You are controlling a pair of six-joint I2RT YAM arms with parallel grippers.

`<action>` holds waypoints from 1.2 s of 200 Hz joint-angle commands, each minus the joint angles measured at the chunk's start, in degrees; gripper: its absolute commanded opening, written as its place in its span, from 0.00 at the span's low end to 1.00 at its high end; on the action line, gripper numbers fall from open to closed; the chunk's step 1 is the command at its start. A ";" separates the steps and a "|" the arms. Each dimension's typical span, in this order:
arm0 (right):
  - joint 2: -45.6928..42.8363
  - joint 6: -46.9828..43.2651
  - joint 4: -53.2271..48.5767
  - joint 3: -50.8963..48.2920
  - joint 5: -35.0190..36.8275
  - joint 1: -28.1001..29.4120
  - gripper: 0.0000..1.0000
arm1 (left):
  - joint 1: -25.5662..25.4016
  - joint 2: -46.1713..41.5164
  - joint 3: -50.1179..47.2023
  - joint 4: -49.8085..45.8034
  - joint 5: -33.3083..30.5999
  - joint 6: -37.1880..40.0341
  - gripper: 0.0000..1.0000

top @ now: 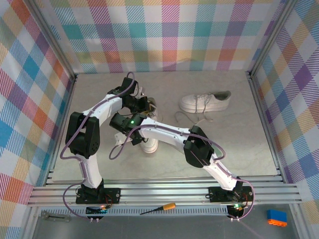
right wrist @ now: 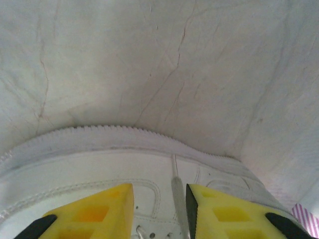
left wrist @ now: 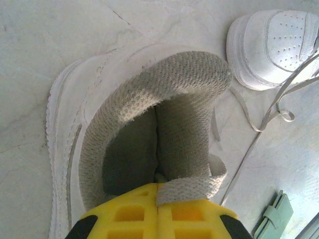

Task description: Tie the shoes

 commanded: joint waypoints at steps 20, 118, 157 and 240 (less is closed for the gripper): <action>1.94 -0.99 -2.56 1.67 1.96 -1.35 0.34 | 0.15 0.85 1.44 -2.01 1.36 0.25 0.00; 4.85 -0.79 -2.52 1.49 4.50 -3.85 0.34 | 0.13 0.76 1.12 -1.88 1.09 0.17 0.00; 6.09 -0.72 -0.83 1.41 5.63 -5.09 0.29 | 0.18 0.63 0.87 -1.77 1.18 0.23 0.00; 6.38 -0.14 0.72 1.52 5.80 -5.66 0.00 | 0.14 0.38 0.49 -1.48 1.17 0.20 0.00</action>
